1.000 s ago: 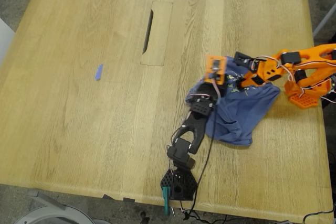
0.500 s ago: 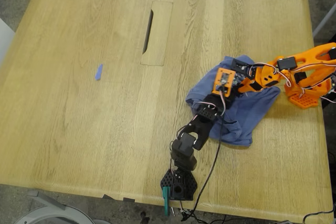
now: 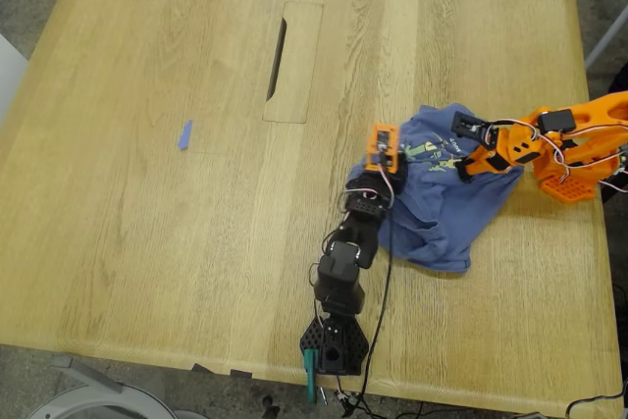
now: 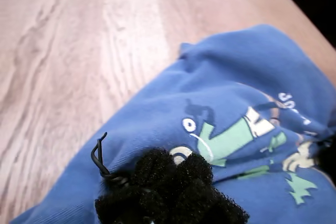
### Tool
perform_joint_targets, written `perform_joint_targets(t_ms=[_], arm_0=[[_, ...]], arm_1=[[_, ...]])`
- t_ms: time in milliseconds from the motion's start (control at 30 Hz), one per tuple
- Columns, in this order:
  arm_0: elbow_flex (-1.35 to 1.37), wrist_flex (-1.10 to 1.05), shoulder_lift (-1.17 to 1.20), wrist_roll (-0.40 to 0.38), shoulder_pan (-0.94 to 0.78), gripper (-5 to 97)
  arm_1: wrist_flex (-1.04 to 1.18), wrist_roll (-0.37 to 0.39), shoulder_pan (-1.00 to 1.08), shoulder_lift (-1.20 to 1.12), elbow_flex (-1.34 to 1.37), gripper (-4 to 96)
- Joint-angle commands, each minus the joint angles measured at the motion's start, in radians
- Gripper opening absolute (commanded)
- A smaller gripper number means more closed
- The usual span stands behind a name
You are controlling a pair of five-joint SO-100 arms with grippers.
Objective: Fold a T-shirt
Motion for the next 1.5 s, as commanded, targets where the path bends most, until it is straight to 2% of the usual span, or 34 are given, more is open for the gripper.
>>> perform_joint_targets(t_ms=[0,400,700,1033,1267,1467], arm_0=[[-0.012,-0.031,0.021,-0.017,-0.098,0],[0.014,-0.035,0.012,-0.021,-0.163,0],[0.021,-0.035,0.014,-0.023,-0.175,0],[0.043,0.009,0.086,-0.012,-0.341,2],[0.127,0.052,0.213,-0.002,-0.594,2],[0.307,0.064,0.364,0.002,-0.865,2]], arm_1=[[0.044,0.003,0.020,0.057,0.006,0.2],[0.371,0.018,0.104,0.419,0.043,0.2],[0.376,0.002,0.265,0.518,0.055,0.2],[0.206,-0.057,0.815,0.518,0.072,0.2],[0.202,-0.071,1.121,0.545,0.089,0.2],[0.005,-0.127,1.509,0.545,0.250,0.2]])
